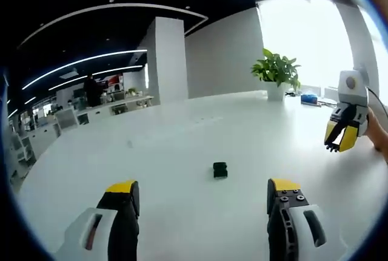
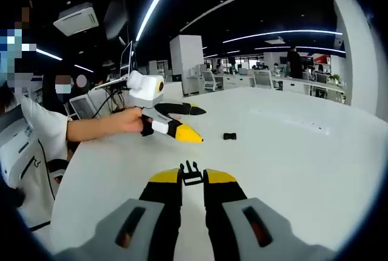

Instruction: Snap the two parts of the plastic buckle together until the buckle closes and remains connected.

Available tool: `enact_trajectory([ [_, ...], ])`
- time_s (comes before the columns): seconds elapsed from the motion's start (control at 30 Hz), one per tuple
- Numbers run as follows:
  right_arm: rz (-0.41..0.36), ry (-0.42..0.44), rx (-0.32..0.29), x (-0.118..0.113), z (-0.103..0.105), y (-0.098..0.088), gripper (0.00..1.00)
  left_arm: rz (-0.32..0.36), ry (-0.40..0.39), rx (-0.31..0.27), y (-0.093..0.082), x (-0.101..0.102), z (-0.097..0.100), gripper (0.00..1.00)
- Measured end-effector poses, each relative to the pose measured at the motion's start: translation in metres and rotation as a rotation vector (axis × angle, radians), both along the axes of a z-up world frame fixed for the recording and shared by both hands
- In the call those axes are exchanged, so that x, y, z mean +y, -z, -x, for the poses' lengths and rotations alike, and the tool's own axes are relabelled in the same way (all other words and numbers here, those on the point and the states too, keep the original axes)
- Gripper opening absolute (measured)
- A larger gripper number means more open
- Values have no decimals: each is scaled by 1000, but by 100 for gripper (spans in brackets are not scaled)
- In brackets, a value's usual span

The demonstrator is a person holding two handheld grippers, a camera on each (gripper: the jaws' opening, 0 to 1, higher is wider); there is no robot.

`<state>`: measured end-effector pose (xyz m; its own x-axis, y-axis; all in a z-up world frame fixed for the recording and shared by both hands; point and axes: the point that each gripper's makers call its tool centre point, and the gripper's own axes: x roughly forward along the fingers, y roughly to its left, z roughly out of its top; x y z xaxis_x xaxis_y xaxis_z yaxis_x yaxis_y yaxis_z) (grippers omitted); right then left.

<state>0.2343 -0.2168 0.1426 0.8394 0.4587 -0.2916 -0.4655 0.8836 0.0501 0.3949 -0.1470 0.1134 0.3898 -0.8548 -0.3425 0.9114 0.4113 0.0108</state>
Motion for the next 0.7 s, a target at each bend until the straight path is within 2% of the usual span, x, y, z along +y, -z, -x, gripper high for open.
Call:
enact_trajectory([
  [0.57, -1, -6, -25, 7, 2, -6, 12, -52, 0, 24, 12, -18, 0, 81],
  [0.7, -11, 1, -40, 6, 2, -10, 12, -39, 3, 36, 11, -20, -1, 80],
])
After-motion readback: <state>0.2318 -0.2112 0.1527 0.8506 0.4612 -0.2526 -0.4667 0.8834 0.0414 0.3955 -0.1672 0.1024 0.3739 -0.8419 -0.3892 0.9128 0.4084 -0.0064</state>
